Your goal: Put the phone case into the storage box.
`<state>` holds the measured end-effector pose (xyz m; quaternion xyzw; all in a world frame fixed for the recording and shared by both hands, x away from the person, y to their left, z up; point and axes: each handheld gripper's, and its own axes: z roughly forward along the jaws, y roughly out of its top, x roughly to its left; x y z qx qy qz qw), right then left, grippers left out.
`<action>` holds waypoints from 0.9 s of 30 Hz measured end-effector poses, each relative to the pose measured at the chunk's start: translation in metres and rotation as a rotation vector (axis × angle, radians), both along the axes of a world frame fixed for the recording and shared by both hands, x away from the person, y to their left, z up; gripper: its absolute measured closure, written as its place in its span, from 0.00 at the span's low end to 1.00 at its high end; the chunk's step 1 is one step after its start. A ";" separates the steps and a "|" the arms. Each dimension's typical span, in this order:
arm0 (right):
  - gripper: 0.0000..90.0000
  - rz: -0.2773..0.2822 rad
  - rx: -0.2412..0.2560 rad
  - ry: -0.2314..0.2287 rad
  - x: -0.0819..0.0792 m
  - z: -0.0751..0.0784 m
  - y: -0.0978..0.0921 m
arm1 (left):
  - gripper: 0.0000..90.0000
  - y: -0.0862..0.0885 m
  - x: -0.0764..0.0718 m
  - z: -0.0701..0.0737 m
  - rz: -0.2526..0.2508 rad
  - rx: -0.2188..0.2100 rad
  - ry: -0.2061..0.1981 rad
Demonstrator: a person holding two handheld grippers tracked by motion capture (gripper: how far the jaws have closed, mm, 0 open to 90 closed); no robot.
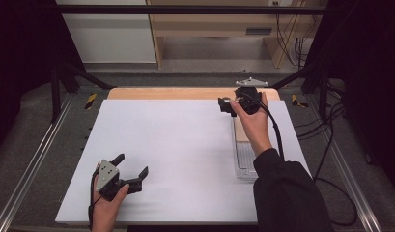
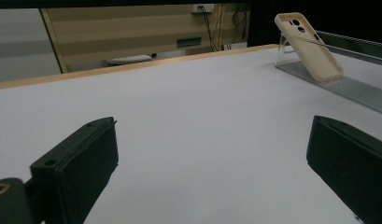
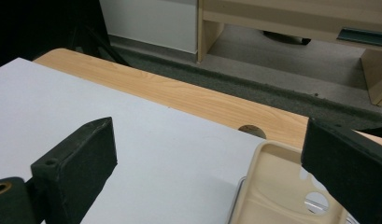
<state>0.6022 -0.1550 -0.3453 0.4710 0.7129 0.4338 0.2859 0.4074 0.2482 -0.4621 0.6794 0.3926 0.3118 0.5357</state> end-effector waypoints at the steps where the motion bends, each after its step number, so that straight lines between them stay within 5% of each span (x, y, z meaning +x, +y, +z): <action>1: 0.04 0.005 0.001 -0.001 0.000 0.000 0.001 | 0.02 0.000 0.000 0.000 0.000 -0.001 0.000; 27: 0.04 0.040 0.054 -0.038 -0.016 0.008 0.018 | 0.02 0.000 0.000 0.000 0.000 0.003 -0.004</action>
